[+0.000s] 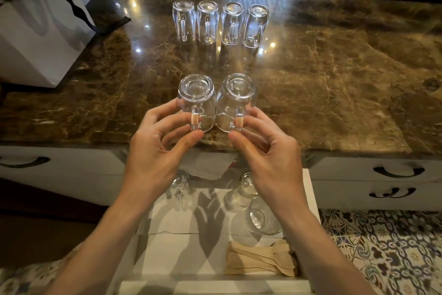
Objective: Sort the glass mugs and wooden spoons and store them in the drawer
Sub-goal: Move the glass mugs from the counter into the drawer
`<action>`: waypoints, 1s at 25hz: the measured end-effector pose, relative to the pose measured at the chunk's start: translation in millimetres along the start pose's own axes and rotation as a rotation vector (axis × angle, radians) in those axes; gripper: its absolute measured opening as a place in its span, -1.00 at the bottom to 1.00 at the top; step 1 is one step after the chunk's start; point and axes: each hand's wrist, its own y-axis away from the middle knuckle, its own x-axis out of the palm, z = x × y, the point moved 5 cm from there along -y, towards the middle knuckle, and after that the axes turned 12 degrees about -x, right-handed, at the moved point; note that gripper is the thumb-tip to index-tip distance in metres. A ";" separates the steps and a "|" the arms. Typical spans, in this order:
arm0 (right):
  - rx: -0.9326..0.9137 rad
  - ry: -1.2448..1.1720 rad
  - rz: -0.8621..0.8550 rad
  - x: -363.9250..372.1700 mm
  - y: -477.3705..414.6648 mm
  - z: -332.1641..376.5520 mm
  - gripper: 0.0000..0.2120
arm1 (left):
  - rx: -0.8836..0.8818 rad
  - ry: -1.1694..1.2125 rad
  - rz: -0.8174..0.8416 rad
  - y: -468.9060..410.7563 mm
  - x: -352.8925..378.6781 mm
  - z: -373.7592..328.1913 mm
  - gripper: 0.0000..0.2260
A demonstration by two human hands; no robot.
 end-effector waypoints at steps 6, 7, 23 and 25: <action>0.042 -0.031 0.031 1.3 32.5 -8.9 -0.75 | -0.040 -0.131 -0.013 25.8 -3.4 15.5 -0.73; 0.056 -0.035 0.037 2.2 37.6 -11.0 -0.75 | -0.051 -0.151 -0.012 30.7 -4.0 18.2 -0.73; 0.251 -0.006 0.144 4.6 101.0 -51.4 -0.89 | -0.272 -0.146 0.032 83.7 -1.4 70.5 -0.74; 0.287 0.005 0.156 6.0 103.8 -61.2 -0.88 | -0.324 -0.123 0.064 83.8 0.6 82.5 -0.75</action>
